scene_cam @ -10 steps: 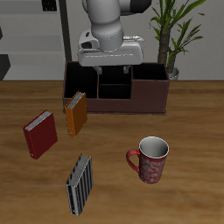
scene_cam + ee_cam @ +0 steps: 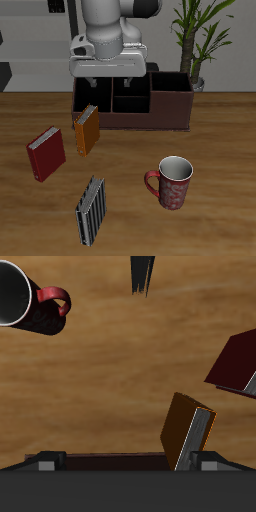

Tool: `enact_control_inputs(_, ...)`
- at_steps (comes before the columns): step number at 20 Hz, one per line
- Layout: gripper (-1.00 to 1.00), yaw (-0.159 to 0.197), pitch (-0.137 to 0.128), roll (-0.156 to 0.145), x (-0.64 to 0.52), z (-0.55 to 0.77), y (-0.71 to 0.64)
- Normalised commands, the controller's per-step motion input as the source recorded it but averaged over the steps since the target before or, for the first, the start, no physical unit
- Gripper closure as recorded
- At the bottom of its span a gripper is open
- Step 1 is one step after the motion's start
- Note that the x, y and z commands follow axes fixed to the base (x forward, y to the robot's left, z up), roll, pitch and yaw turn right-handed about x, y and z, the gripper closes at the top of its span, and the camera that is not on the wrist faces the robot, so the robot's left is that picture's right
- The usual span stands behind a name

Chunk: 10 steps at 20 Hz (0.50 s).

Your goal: Place the red book into the back desk caddy's left compartment

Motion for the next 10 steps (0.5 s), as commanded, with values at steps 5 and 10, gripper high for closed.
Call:
enact_control_inputs(5,-1.00,0.004,-0.047,-0.065,0.35,0.03,-0.88)
enact_control_inputs(10,-1.00,-0.020,-0.020,-0.060,0.18,-0.03,-0.61)
